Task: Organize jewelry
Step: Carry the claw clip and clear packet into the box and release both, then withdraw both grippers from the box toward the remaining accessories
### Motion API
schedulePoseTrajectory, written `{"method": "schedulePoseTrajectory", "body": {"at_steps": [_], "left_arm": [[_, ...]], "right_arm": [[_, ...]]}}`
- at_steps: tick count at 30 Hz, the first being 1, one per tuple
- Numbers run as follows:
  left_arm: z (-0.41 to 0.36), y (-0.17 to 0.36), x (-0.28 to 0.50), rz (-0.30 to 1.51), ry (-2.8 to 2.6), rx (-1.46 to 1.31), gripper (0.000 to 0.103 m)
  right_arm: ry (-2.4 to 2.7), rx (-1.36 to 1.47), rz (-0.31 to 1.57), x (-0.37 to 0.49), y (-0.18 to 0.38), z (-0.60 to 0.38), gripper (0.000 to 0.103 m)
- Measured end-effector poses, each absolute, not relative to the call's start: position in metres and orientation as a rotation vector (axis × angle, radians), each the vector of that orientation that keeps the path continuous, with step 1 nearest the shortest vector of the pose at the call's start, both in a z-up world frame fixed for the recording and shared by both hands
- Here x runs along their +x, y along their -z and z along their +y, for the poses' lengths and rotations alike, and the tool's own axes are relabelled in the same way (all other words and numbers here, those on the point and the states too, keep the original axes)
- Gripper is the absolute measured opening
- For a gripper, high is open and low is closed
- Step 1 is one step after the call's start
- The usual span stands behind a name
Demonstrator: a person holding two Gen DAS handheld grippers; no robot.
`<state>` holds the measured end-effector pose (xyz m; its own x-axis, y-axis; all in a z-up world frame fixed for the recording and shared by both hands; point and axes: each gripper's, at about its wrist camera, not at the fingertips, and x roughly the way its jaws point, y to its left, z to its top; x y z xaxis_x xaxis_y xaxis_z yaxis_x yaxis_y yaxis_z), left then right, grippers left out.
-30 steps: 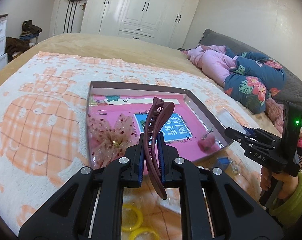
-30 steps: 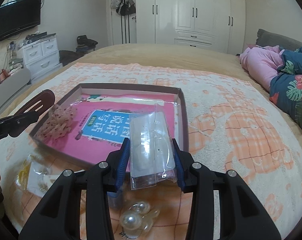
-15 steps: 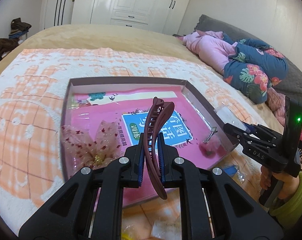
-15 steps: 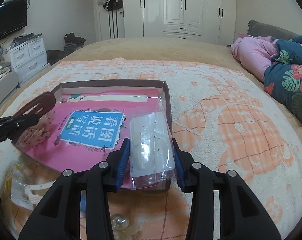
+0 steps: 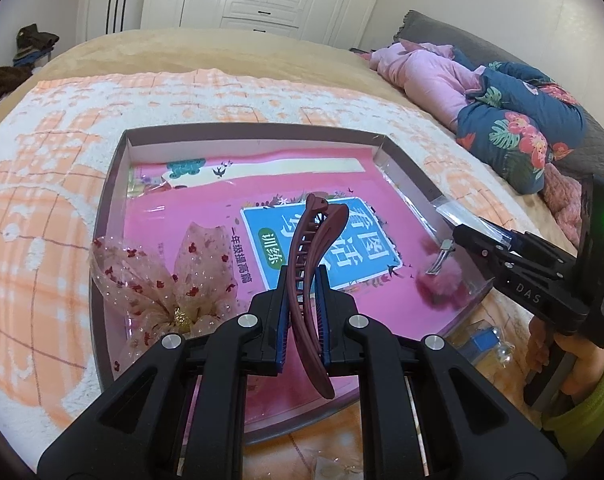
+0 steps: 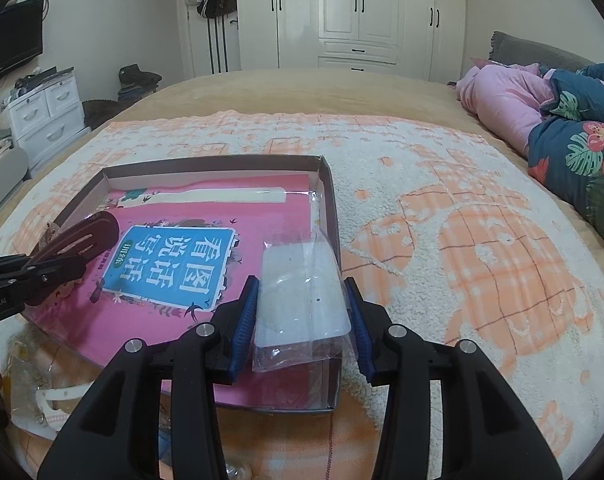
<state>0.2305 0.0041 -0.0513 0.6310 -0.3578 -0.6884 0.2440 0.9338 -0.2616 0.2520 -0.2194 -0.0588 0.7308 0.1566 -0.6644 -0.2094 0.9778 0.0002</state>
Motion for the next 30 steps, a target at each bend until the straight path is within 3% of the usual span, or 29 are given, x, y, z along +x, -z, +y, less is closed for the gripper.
{"method": "schedulePoseTrajectory", "body": {"at_steps": [7,14,24,26,28,30], "left_arm": [[0.003,0.053,0.232,0.827,0.352,-0.148,0.006],[0.000,0.052,0.232,0.827,0.360,-0.137,0.008],[0.005,0.028,0.216,0.757,0.346,-0.156,0.036],[0.008,0.018,0.209,0.727,0.340,-0.164,0.041],[0.009,0.008,0.200,0.694,0.321,-0.167,0.056],[0.011,0.000,0.193,0.669,0.311,-0.177,0.062]], "right_arm": [[-0.228,-0.066,0.678,0.239,0.049,-0.219,0.058],[-0.233,-0.060,0.647,0.218,0.038,-0.223,0.067],[-0.225,-0.052,0.577,0.192,0.014,-0.230,0.076],[-0.221,-0.042,0.566,0.186,0.010,-0.232,0.083],[-0.214,-0.034,0.557,0.182,0.006,-0.235,0.084],[-0.212,-0.033,0.549,0.178,0.003,-0.237,0.085]]}}
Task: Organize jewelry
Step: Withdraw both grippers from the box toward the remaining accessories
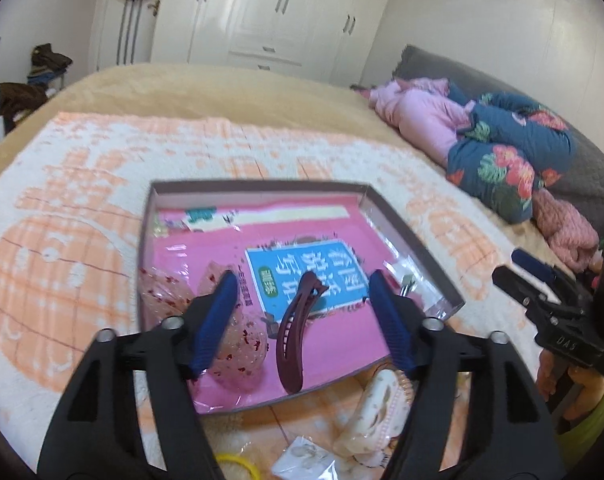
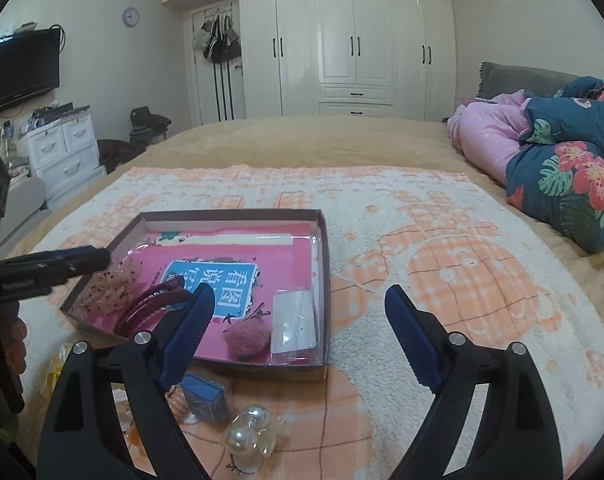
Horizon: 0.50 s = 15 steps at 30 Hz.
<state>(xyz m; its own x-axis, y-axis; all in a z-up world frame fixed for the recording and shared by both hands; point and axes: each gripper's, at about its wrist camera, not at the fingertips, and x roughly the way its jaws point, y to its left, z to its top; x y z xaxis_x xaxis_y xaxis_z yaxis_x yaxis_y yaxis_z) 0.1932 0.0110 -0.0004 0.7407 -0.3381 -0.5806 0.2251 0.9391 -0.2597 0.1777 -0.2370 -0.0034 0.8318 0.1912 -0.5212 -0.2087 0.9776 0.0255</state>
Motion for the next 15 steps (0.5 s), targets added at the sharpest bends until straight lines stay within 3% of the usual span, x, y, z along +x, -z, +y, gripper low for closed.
{"method": "schedulePoseTrajectory", "body": {"at_steps": [2,4,15], "left_arm": [[0.013,-0.007,0.184,0.640,0.306,-0.191,0.070],[0.013,-0.013,0.174,0.616,0.293,-0.196,0.088],[0.020,-0.024,0.137,0.574,0.269,-0.209,0.092]], "right_arm": [[-0.205,-0.040,0.534,0.172,0.001,-0.239,0.085],[-0.202,-0.045,0.524,0.168,-0.001,-0.240,0.086],[-0.226,-0.074,0.483,0.140,-0.008,-0.238,0.087]]}}
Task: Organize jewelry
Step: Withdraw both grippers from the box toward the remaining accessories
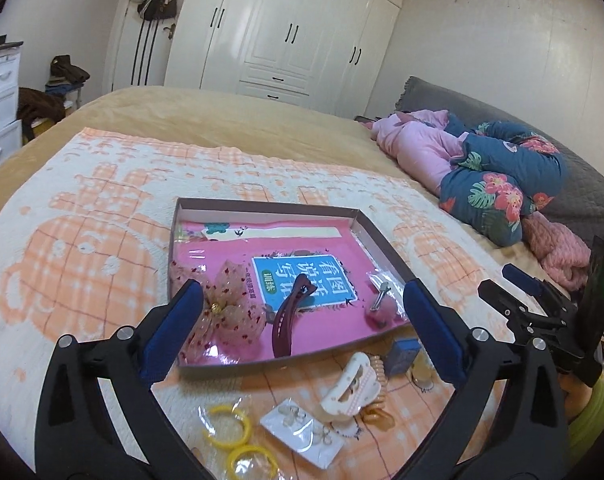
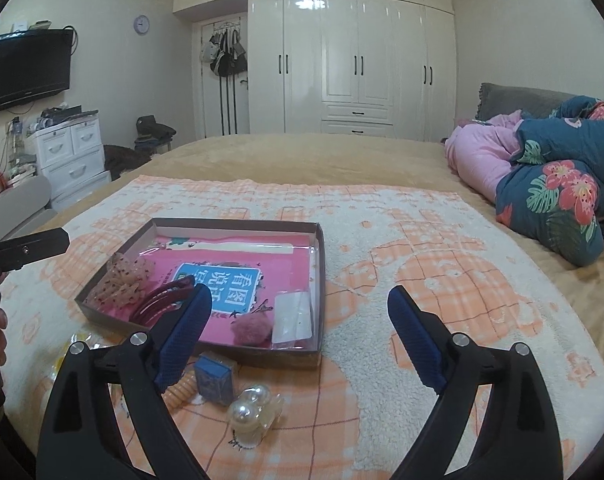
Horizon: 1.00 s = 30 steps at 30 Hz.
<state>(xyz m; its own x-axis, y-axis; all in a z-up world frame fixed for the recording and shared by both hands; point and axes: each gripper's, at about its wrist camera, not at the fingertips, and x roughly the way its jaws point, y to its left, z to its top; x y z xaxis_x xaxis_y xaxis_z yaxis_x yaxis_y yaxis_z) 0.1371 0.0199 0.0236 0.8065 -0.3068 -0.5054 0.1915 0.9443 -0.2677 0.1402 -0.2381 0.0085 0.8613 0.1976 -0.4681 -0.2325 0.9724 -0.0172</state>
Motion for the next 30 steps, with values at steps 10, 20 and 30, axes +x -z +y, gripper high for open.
{"method": "schedulePoseTrajectory", "body": {"at_steps": [10,20,30], "left_arm": [[0.027,-0.021,0.114,0.572,0.256,-0.220,0.092],[0.022,-0.014,0.098,0.587,0.276,-0.206,0.092],[0.018,-0.002,0.085,0.625,0.299,-0.205,0.092]], "right_arm": [[-0.257,-0.109,0.467,0.121,-0.009,-0.230,0.087],[-0.277,-0.133,0.470,0.107,-0.004,-0.229,0.087],[-0.293,-0.159,0.495,0.097,0.008,-0.228,0.087]]}}
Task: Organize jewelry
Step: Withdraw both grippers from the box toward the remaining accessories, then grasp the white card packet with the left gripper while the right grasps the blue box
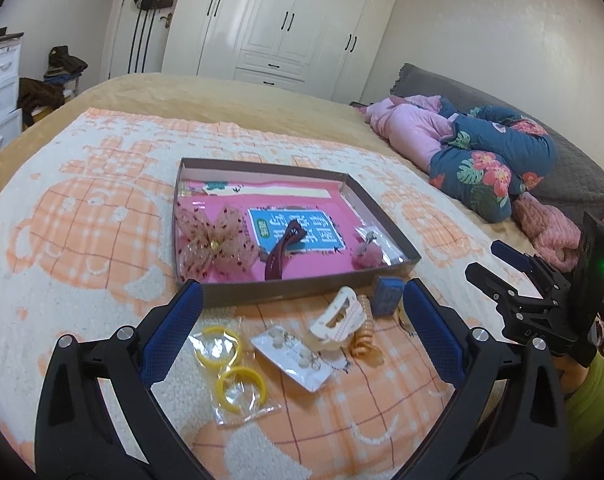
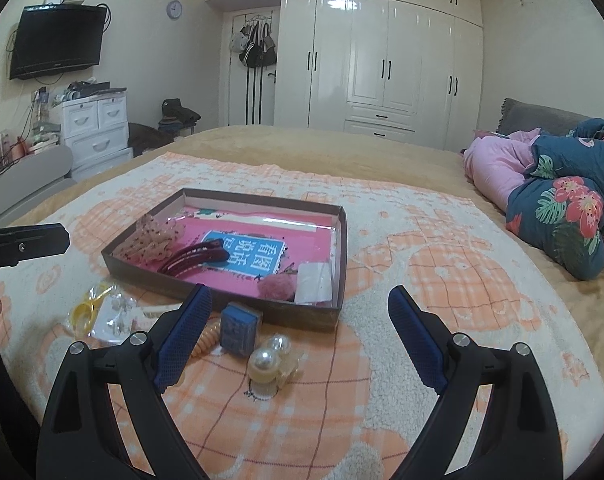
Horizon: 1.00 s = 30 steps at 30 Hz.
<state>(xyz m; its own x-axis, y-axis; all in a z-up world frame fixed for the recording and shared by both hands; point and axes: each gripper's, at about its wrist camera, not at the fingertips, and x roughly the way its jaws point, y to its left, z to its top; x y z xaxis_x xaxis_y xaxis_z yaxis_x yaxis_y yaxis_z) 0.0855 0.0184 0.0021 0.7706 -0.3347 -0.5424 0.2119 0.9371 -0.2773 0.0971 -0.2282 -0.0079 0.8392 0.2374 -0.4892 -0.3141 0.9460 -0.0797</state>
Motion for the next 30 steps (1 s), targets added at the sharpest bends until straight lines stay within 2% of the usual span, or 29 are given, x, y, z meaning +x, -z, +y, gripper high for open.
{"method": "schedulePoseTrajectory", "body": {"at_steps": [11,14,19,22,30], "left_arm": [[0.010,0.017,0.075,0.699,0.345,-0.200,0.091],[0.006,0.024,0.072,0.723,0.359,-0.214,0.085],[0.001,0.042,0.071,0.788,0.392,-0.248,0.064],[-0.003,0.049,0.071,0.816,0.406,-0.258,0.056],[-0.007,0.068,0.079,0.885,0.410,-0.293,0.051]], "right_arm": [[-0.325,-0.172,0.510,0.092,0.014,-0.226,0.087],[-0.335,-0.170,0.518,0.093,0.016,-0.225,0.087],[-0.350,-0.170,0.543,0.096,0.021,-0.224,0.087],[-0.359,-0.168,0.554,0.098,0.024,-0.224,0.087],[-0.412,-0.178,0.607,0.116,0.036,-0.216,0.082]]}}
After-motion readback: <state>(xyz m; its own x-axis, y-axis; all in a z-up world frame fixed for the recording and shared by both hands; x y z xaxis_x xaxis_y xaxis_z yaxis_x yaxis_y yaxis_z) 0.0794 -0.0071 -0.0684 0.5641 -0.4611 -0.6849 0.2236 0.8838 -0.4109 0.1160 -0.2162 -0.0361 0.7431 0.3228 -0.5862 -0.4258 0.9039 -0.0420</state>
